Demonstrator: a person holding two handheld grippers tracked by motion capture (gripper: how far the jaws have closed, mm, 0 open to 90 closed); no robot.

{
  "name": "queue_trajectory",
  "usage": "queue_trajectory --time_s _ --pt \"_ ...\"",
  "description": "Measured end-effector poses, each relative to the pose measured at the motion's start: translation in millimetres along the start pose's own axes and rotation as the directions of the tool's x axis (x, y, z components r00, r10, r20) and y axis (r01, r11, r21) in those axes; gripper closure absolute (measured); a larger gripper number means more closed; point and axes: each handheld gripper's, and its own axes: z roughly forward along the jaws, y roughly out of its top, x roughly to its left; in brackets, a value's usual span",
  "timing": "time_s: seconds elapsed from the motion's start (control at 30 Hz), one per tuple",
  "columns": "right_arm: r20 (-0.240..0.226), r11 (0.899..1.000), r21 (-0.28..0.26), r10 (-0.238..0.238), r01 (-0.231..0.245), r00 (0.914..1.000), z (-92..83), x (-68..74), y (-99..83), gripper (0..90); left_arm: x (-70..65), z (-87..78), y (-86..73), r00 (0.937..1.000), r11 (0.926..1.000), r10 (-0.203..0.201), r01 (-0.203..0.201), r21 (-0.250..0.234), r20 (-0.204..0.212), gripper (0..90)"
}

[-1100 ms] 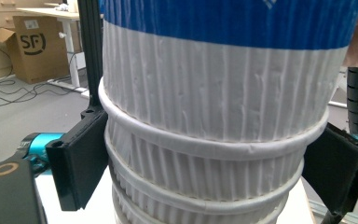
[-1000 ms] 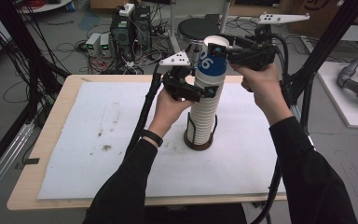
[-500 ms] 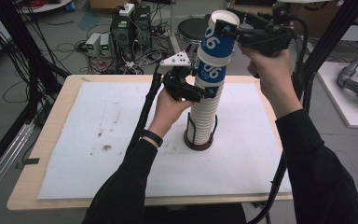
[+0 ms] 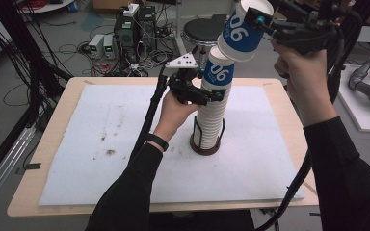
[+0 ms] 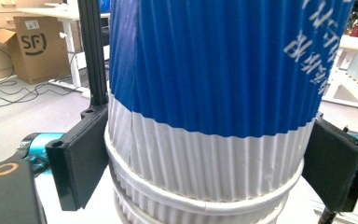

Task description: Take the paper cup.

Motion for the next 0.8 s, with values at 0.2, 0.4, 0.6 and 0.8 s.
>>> queue_trajectory --time_s 0.2,0.4,0.6,0.8 --pt "-0.014 1.0 0.011 0.014 -0.014 0.9998 -18.0 3.9 -16.3 31.7 0.1 0.2 0.3 1.0 1.0 -0.002 0.002 0.001 0.001 11.3" --pt "-0.031 0.999 0.024 0.022 -0.021 0.9993 -32.8 10.6 -35.8 31.7 0.1 0.1 0.4 1.0 1.0 -0.001 0.001 0.003 0.001 11.3" --pt "-0.039 0.998 0.047 0.034 -0.033 0.9986 -42.5 19.3 -57.4 31.7 0.2 0.1 0.6 1.0 1.0 0.003 -0.003 0.007 0.0 11.3" --pt "-0.039 0.996 0.058 0.065 -0.063 0.9971 -49.6 20.4 -83.6 31.7 -0.6 -0.2 1.2 1.0 1.0 0.001 -0.001 0.008 -0.003 11.3"
